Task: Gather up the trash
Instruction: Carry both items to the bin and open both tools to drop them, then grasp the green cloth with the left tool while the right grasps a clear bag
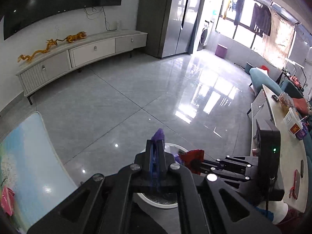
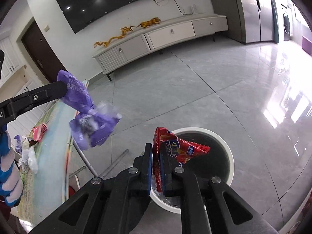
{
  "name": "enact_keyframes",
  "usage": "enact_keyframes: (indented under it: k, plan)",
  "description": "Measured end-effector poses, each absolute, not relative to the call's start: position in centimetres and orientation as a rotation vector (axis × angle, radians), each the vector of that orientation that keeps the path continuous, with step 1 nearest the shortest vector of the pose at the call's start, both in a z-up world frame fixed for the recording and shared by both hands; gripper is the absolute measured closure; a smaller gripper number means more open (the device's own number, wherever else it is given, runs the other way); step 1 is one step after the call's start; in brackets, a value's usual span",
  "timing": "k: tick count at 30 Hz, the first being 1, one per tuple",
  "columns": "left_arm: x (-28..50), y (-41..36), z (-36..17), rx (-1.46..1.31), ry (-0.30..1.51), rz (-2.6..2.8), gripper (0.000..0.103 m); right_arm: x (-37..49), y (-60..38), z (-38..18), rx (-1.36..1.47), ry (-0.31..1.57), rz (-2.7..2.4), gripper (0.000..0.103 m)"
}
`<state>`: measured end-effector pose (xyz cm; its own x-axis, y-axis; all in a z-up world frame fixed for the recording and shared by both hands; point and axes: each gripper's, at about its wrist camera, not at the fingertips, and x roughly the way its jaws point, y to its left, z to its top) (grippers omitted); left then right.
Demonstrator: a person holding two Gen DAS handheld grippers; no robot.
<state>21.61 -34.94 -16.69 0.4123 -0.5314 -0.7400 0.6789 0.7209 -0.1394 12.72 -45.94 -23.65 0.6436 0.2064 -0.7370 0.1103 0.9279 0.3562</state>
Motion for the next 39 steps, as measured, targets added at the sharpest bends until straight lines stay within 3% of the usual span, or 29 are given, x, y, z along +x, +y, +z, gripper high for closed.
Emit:
enact_keyframes:
  k: [3,5,6,7,13,18,29,39]
  plan:
    - [22.7,-37.2,-18.9,0.187,0.908,-0.787,0.093,13.4,-47.2,-26.2,0.415,0.924,0.037,0.094]
    - [23.2,-37.8,-20.2,0.176,0.937,-0.79,0.07,13.8,-47.9,-27.7,0.423,0.96,0.014,0.086]
    - [23.2,-38.0,-20.5,0.173,0.936,-0.789,0.052,13.7,-48.0,-28.1,0.42,0.97,-0.001,0.074]
    - [23.3,-38.1,-20.8,0.171,0.937,-0.791,0.047,13.6,-48.3,-28.5,0.419,0.977,-0.009,0.064]
    - [22.8,-37.8,-19.9,0.145,0.943,-0.817,0.047,13.0,-48.2,-27.2,0.39,0.985,-0.048,0.062]
    - [21.4,-34.1,-16.4,0.14,0.851,-0.788,0.047,11.5,-46.7,-22.4,0.355,0.908,-0.034,0.062]
    - [15.7,-19.3,-10.1,0.146,0.657,-0.583,0.046,7.9,-38.5,-11.5,0.266,0.69,0.062,0.062]
    - [10.4,-4.9,-9.4,0.165,0.584,-0.367,0.046,6.7,-29.2,-8.0,0.182,0.653,0.211,0.062]
